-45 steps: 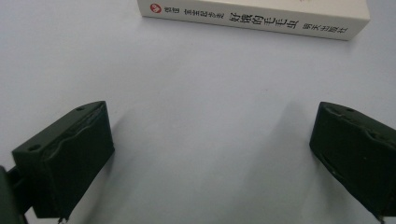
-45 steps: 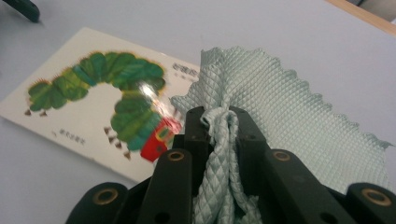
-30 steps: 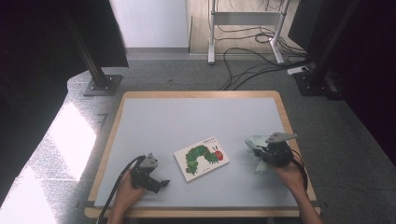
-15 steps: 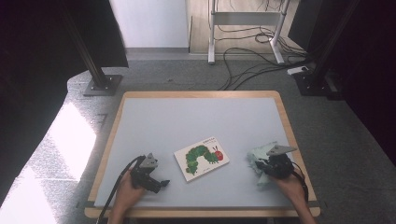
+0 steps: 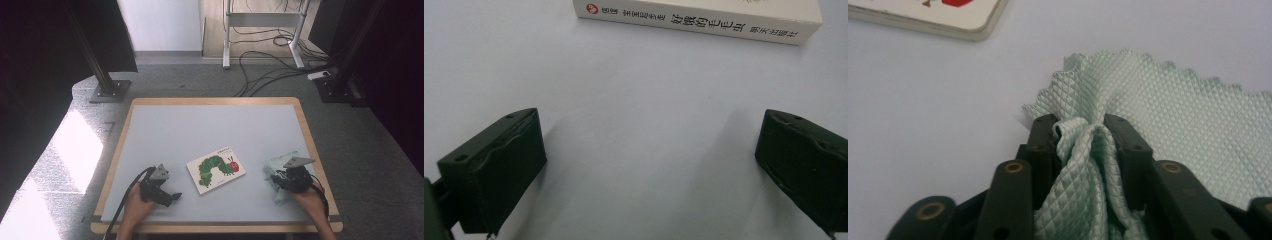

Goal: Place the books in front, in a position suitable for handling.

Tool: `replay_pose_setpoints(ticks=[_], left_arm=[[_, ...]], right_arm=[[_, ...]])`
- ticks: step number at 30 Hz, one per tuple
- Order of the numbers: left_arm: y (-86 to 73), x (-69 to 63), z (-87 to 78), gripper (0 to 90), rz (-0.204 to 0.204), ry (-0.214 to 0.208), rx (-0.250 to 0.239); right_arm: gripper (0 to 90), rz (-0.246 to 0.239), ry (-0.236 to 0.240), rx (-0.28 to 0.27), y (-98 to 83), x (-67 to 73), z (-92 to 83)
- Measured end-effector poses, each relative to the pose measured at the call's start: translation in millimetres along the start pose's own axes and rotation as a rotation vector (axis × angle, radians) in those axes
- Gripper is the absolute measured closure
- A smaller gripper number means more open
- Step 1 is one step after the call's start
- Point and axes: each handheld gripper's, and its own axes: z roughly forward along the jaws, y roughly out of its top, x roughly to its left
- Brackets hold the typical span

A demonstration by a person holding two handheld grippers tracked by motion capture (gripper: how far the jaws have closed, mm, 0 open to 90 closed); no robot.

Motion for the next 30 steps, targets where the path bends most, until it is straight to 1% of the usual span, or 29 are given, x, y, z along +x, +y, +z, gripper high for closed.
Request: replay_pose_setpoints(ticks=[1,4,9,11,14,19,21,22,25,27,28,29,30], left_arm=[[0.0,0.0,0.0,0.0,0.0,0.0,0.0],[0.1,-0.2,-0.1,0.0,0.002,0.0,0.001],[0.3,-1.0,-0.1,0.0,0.0,0.005,0.002],[0.7,-1.8,0.1,0.0,-0.008,0.011,0.001],[2.6,-3.8,1.2,0.0,-0.017,0.018,0.0],[8.4,-6.4,5.9,0.0,-0.022,-0.005,-0.015],[11.9,-7.8,8.4,0.0,-0.017,-0.003,-0.023],[13.3,-8.5,9.3,0.0,-0.019,-0.007,-0.033],[18.4,-11.3,12.4,0.0,-0.018,-0.026,-0.064],[22.2,-13.2,16.4,0.0,-0.007,-0.031,-0.055],[22.2,-13.2,16.4,0.0,-0.007,-0.031,-0.055],[25.9,-15.0,20.5,0.0,0.009,-0.027,-0.032],[27.0,-15.2,21.6,0.0,0.013,-0.028,-0.027]], right_arm=[[56.8,-0.008,-0.002,-0.006,4.1,0.3,-0.1],[46.9,-0.016,-0.01,-0.019,9.1,1.3,-0.1],[35.8,-0.025,-0.014,-0.03,21.6,4.1,-1.4],[31.7,-0.027,-0.017,-0.025,26.0,5.6,-2.0],[28.1,-0.034,-0.024,-0.024,30.4,7.5,-3.3],[23.8,-0.041,-0.024,-0.036,38.8,10.2,-4.2],[22.3,-0.042,-0.015,-0.042,43.4,12.0,-1.8],[21.4,-0.045,-0.016,-0.046,45.1,12.8,-0.4],[18.3,-0.055,-0.001,-0.048,52.7,17.2,6.5],[15.7,-0.061,0.014,-0.042,58.2,21.1,12.1],[15.7,-0.061,0.014,-0.042,58.2,21.1,12.1],[13.0,-0.064,0.027,-0.039,64.3,25.8,19.3],[12.8,-0.071,0.03,-0.039,66.8,27.6,22.6]])
